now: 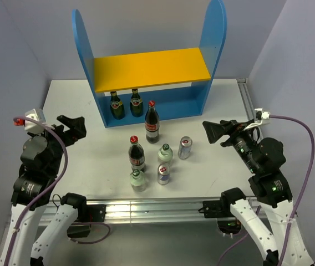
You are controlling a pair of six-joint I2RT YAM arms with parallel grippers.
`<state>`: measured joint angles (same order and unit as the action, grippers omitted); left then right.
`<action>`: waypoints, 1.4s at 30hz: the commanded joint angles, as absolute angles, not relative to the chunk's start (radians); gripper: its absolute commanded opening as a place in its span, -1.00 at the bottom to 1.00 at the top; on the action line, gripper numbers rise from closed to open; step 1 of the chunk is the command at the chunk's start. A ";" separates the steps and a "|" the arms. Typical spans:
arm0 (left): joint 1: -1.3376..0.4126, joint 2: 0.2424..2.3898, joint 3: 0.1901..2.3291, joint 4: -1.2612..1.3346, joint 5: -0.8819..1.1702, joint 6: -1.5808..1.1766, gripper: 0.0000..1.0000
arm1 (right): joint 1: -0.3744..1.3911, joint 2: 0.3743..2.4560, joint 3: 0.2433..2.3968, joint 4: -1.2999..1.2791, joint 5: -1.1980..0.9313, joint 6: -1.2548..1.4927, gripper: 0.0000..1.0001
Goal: Place and organize the beverage onto the shelf
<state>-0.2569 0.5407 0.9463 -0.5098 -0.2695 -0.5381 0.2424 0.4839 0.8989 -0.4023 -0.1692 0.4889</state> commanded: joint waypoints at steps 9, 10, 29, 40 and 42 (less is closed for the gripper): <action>-0.258 0.537 0.873 -0.497 -0.354 -0.508 0.99 | 0.805 0.543 0.742 -0.507 0.569 0.696 1.00; -0.258 0.529 0.868 -0.495 -0.362 -0.506 0.99 | 0.968 0.601 0.759 -0.555 0.814 0.756 1.00; -0.258 0.497 0.862 -0.509 -0.367 -0.499 0.97 | 1.341 0.882 0.580 -0.581 1.146 1.200 1.00; -0.256 0.502 0.861 -0.502 -0.353 -0.486 0.98 | 0.996 0.920 0.391 0.026 0.878 0.795 1.00; -0.258 0.499 0.858 -0.497 -0.350 -0.485 0.98 | 0.983 0.962 0.391 0.072 0.868 0.770 1.00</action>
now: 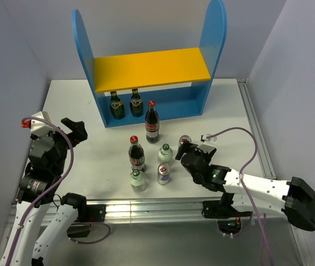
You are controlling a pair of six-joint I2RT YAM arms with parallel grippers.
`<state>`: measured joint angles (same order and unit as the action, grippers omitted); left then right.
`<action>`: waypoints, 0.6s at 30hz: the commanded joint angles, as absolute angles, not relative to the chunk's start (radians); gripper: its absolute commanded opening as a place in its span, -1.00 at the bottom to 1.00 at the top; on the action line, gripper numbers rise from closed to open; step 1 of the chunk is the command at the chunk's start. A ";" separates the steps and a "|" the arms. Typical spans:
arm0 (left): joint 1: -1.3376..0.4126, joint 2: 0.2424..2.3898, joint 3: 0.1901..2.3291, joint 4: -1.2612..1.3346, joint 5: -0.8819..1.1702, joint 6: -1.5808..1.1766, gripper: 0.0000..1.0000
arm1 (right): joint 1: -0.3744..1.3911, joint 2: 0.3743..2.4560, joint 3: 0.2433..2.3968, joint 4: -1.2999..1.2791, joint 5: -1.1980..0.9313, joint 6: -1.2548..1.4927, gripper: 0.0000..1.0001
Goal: Place and organize the beverage onto the shelf
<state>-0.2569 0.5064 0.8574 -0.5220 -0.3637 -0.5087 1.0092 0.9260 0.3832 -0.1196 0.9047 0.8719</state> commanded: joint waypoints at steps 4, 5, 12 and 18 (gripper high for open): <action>-0.256 0.500 0.856 -0.494 -0.336 -0.482 0.98 | 0.956 1.058 0.408 0.123 0.864 0.770 1.00; -0.256 0.500 0.856 -0.494 -0.333 -0.482 0.98 | 0.956 1.068 0.411 0.121 0.865 0.775 1.00; -0.256 0.495 0.851 -0.483 -0.313 -0.477 0.97 | 0.945 1.160 0.394 0.195 0.870 0.782 1.00; -0.256 0.494 0.850 -0.479 -0.299 -0.476 0.97 | 0.911 1.290 0.426 0.267 0.894 0.770 1.00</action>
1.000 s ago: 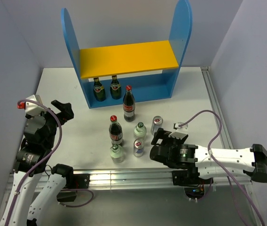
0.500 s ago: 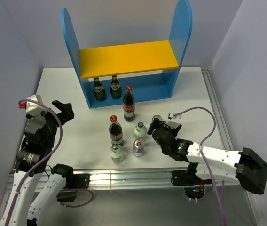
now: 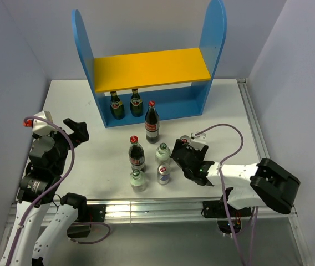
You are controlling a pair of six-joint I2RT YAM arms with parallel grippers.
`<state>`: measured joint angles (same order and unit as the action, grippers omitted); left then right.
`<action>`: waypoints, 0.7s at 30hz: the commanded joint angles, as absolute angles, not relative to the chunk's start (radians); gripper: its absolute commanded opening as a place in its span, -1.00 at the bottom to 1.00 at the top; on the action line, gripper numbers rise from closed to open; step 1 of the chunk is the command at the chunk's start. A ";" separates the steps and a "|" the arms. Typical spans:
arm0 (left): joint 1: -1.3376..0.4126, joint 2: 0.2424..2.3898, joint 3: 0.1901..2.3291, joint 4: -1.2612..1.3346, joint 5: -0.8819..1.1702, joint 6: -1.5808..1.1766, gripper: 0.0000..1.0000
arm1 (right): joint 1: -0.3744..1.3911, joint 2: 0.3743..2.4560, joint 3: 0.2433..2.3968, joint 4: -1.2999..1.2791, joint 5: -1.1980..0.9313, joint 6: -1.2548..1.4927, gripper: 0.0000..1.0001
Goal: Place and organize the beverage onto the shelf
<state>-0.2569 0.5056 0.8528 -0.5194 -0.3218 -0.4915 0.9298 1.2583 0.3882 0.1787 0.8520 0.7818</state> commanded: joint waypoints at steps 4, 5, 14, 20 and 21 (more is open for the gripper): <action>-0.256 0.491 0.847 -0.476 -0.290 -0.472 0.97 | 0.894 1.336 0.426 0.316 0.914 0.761 0.98; -0.256 0.489 0.845 -0.474 -0.287 -0.472 0.97 | 0.893 1.342 0.429 0.322 0.923 0.756 0.97; -0.256 0.488 0.844 -0.471 -0.278 -0.471 0.97 | 0.888 1.422 0.437 0.443 1.000 0.692 0.42; -0.256 0.489 0.845 -0.468 -0.275 -0.471 0.97 | 0.888 1.445 0.492 0.405 1.000 0.661 -0.89; -0.256 0.488 0.845 -0.471 -0.275 -0.469 0.97 | 0.887 1.421 0.505 0.341 1.017 0.675 -1.00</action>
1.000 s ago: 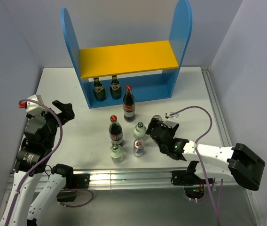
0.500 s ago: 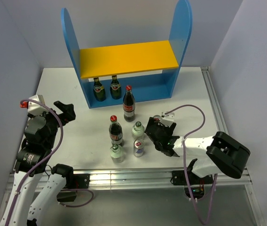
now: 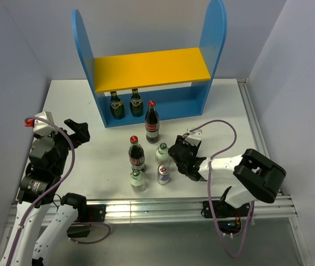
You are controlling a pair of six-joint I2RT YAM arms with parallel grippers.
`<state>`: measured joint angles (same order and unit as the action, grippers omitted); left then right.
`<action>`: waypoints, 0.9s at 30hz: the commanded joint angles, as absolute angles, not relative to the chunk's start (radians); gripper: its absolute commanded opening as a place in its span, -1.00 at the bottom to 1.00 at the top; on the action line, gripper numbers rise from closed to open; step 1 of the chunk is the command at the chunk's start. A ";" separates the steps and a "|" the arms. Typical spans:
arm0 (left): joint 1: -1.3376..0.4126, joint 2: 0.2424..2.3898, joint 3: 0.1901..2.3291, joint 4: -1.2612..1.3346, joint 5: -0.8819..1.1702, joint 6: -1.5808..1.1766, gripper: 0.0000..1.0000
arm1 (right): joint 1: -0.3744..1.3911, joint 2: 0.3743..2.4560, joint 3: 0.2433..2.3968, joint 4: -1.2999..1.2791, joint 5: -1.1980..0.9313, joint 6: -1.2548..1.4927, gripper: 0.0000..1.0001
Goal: Place and organize the beverage onto the shelf
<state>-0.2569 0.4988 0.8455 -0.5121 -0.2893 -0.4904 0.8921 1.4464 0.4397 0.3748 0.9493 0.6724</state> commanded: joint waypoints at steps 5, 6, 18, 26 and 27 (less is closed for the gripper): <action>-0.258 0.494 0.844 -0.468 -0.270 -0.468 0.97 | 0.888 1.269 0.623 0.125 1.072 0.664 -1.00; -0.256 0.495 0.844 -0.468 -0.268 -0.468 0.97 | 0.888 1.237 0.649 0.039 1.086 0.660 -1.00; -0.258 0.509 0.844 -0.468 -0.245 -0.457 0.99 | 0.755 1.135 1.192 -0.075 1.010 0.261 -1.00; -0.256 0.511 0.841 -0.463 -0.233 -0.451 0.99 | 0.559 1.397 1.587 -0.158 0.821 0.213 -1.00; -0.256 0.511 0.841 -0.465 -0.235 -0.451 0.99 | 0.528 1.449 1.618 -0.175 0.798 0.210 -1.00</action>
